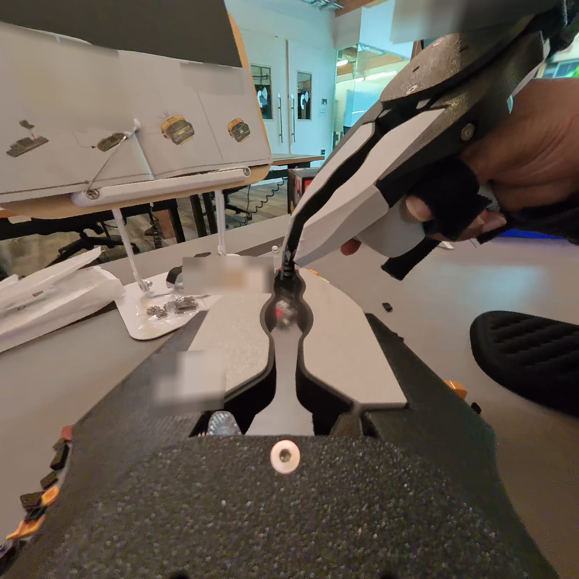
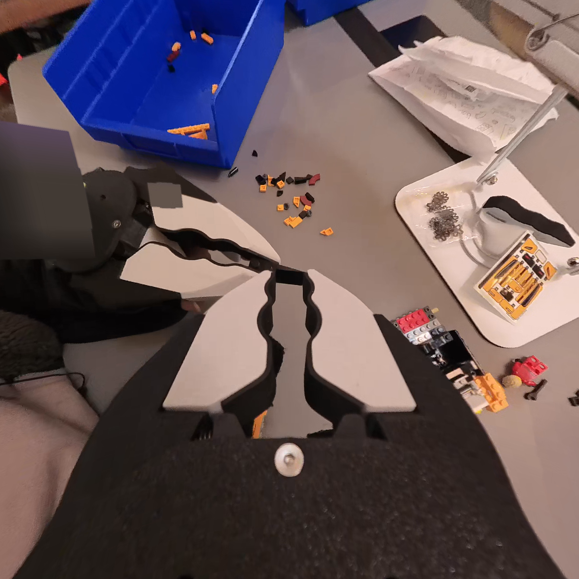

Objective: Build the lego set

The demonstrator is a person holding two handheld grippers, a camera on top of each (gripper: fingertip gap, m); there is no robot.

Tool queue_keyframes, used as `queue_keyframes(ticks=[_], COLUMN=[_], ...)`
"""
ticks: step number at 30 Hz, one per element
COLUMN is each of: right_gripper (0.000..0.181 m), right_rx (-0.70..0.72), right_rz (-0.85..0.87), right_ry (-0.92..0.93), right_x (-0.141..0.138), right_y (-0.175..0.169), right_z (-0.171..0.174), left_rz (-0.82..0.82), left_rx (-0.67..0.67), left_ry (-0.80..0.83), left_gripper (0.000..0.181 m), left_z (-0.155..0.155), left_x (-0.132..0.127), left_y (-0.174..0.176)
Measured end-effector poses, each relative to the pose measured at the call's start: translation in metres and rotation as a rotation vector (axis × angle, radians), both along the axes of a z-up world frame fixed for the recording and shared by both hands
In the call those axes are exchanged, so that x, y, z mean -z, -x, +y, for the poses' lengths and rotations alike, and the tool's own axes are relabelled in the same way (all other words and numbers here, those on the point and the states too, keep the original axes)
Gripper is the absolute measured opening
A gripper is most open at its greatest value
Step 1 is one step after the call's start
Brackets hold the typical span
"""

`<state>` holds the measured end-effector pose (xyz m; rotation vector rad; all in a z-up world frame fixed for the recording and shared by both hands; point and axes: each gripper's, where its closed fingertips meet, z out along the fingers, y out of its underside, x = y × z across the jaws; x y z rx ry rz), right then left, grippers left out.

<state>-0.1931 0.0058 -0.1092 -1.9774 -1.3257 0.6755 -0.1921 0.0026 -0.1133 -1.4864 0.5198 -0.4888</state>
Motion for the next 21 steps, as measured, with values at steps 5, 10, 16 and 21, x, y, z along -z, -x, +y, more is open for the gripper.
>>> queue_keyframes(ticks=[5, 10, 16, 21], right_gripper=[0.016, 0.016, 0.016, 0.017], right_rx=[-0.017, -0.01, -0.009, -0.008], right_rz=[-0.054, -0.08, -0.081, -0.084], right_ry=[0.029, 0.005, -0.008, -0.027], right_x=[-0.006, -0.011, -0.014, -0.017], right_y=[0.008, 0.016, 0.023, 0.027], right_z=[0.005, 0.008, 0.009, 0.009], left_rz=[-0.019, -0.013, -0.018, -0.04], left_rx=[-0.04, -0.094, -0.125, -0.132], left_ry=[-0.021, -0.041, -0.052, -0.049], left_gripper=[0.008, 0.008, 0.008, 0.008], left_z=[0.004, 0.008, 0.009, 0.01], left_x=[-0.006, -0.01, -0.014, -0.017], left_y=[0.004, 0.012, 0.019, 0.023])
